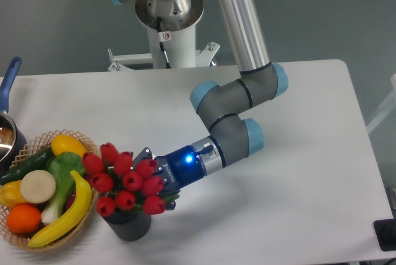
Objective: Insert the flowers into the vase
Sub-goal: 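Push the tulip stems down into the black vase, then open the gripper to release the tulip stems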
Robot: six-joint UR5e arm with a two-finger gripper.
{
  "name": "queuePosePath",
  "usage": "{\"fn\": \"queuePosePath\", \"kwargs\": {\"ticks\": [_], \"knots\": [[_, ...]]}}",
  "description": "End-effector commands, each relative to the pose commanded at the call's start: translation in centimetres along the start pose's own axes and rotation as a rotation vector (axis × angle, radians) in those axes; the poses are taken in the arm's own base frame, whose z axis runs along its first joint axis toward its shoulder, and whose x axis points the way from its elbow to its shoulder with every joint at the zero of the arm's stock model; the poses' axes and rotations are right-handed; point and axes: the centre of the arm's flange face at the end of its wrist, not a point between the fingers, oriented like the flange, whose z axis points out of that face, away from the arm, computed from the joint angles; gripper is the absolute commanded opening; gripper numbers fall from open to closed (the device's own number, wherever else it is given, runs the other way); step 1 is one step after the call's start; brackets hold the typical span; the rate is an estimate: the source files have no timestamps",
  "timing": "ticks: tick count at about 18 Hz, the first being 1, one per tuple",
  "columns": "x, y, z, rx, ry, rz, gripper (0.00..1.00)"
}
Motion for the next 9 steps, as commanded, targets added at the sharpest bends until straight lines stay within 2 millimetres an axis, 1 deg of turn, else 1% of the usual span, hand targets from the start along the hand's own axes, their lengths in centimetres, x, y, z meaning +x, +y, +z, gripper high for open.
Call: {"fn": "queuePosePath", "kwargs": {"ticks": [3,4,6,7,9], "knots": [[0.0,0.0,0.0,0.0,0.0,0.005,0.47],[-0.03,-0.06,0.0,0.0,0.0,0.008,0.5],[-0.01,-0.16,0.01,0.0,0.0,0.024,0.61],[-0.01,-0.16,0.01,0.0,0.0,0.029,0.64],[0.05,-0.45,0.02,0.0,0.0,0.035,0.67]]}}
